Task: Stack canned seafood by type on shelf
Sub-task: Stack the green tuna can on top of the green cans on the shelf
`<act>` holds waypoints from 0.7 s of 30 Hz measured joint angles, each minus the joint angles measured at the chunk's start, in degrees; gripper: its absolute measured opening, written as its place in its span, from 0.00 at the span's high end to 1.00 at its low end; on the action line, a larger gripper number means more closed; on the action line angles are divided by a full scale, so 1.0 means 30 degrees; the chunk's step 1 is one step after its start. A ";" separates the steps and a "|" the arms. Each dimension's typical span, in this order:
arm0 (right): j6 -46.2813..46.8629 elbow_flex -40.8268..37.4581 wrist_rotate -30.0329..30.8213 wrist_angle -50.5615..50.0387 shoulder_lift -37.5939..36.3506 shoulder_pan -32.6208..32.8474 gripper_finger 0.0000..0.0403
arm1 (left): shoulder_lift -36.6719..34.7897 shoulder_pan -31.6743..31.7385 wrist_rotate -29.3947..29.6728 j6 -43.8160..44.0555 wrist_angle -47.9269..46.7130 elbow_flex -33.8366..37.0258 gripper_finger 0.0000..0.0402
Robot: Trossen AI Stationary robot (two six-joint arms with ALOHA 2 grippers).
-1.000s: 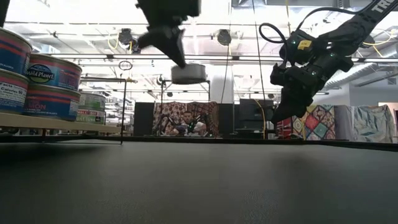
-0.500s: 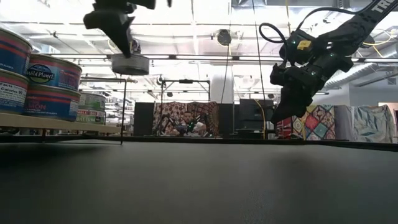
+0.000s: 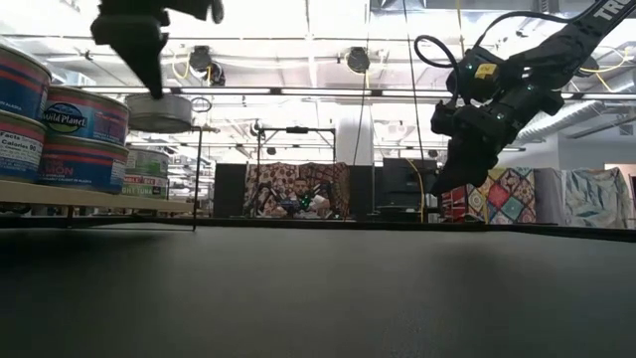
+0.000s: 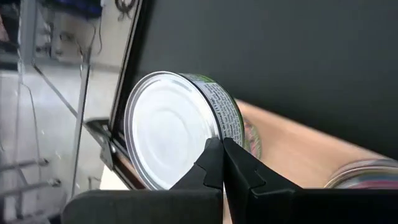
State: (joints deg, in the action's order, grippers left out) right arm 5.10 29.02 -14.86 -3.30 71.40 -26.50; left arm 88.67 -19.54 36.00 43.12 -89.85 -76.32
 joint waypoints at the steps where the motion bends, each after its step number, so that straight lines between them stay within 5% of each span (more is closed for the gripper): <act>1: -0.0002 0.0000 0.0004 0.0027 0.0000 -0.0002 1.00 | -0.0355 -0.0010 -0.0066 0.0416 -0.0005 0.0469 1.00; 10: -0.0007 0.0000 0.0004 0.0591 0.0000 -0.0003 1.00 | -0.2832 -0.0003 -0.0546 0.2225 0.0638 0.3708 1.00; 21: -0.0080 0.0000 0.0004 0.1757 0.0000 -0.0007 1.00 | -0.2974 0.0005 -0.1060 0.1887 0.1815 0.5081 1.00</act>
State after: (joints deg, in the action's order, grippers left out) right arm 4.86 29.02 -14.85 1.97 71.40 -26.52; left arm 79.75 -19.53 32.82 48.79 -84.40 -61.08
